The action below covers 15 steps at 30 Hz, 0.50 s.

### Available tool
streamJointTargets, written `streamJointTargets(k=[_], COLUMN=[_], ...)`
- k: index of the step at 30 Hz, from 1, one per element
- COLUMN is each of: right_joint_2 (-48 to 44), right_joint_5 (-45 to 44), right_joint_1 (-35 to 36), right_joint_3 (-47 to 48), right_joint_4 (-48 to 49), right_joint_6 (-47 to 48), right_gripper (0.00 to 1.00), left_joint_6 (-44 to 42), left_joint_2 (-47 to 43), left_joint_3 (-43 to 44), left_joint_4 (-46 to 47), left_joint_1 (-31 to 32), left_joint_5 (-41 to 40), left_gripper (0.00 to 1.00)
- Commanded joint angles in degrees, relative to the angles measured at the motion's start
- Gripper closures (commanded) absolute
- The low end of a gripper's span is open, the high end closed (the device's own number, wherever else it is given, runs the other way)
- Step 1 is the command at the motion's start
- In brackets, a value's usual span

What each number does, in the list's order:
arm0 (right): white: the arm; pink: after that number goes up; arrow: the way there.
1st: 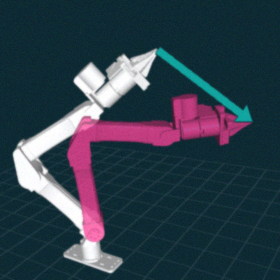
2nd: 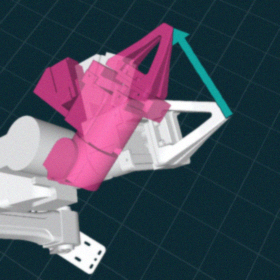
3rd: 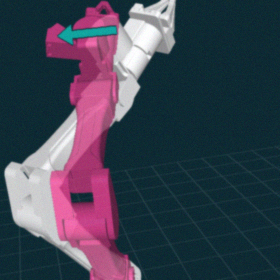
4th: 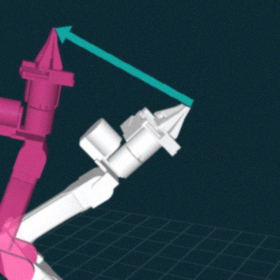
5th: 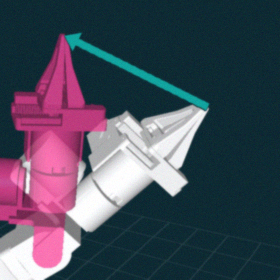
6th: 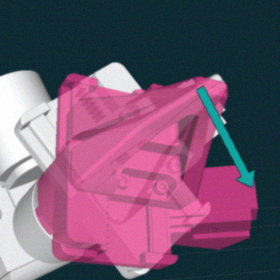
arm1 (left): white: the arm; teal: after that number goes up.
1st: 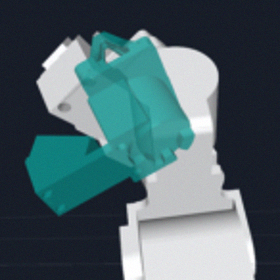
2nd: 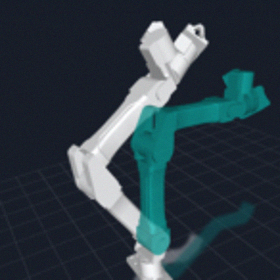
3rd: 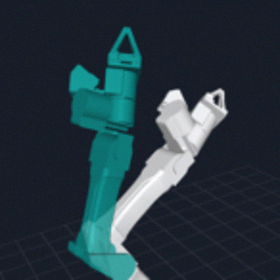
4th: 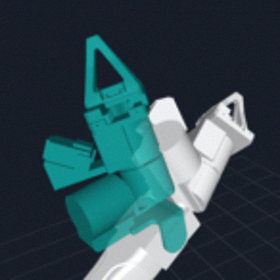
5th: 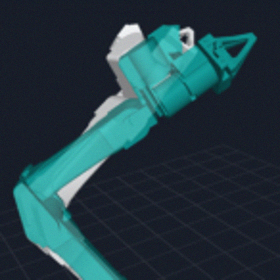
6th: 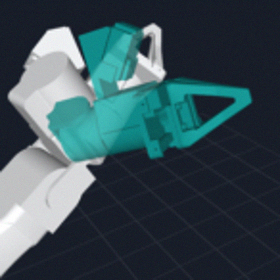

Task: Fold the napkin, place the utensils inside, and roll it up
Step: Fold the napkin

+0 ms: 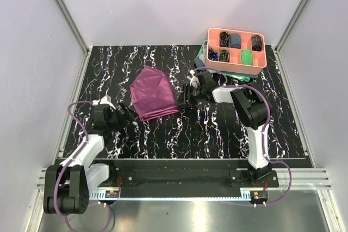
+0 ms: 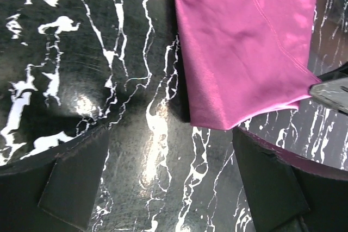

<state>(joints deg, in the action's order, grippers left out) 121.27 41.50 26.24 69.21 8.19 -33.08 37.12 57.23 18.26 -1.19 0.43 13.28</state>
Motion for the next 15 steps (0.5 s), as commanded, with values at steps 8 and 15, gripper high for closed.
streamJointTargets(k=[8, 15], right_joint_2=[0.9, -9.1], right_joint_5=[-6.1, -12.4], right_joint_1=[1.8, 1.8], right_joint_3=[-2.5, -13.2], right_joint_4=[-2.1, -0.7], right_joint_6=[0.1, -3.2], right_gripper=[1.00, 1.00], left_joint_6=[1.8, 4.1], left_joint_2=[1.5, 2.4], left_joint_3=[-0.4, -3.1], left_joint_4=[6.3, 12.0], left_joint_1=[-0.4, -0.3], left_joint_5=[4.2, 7.3], left_gripper=[0.04, 0.08])
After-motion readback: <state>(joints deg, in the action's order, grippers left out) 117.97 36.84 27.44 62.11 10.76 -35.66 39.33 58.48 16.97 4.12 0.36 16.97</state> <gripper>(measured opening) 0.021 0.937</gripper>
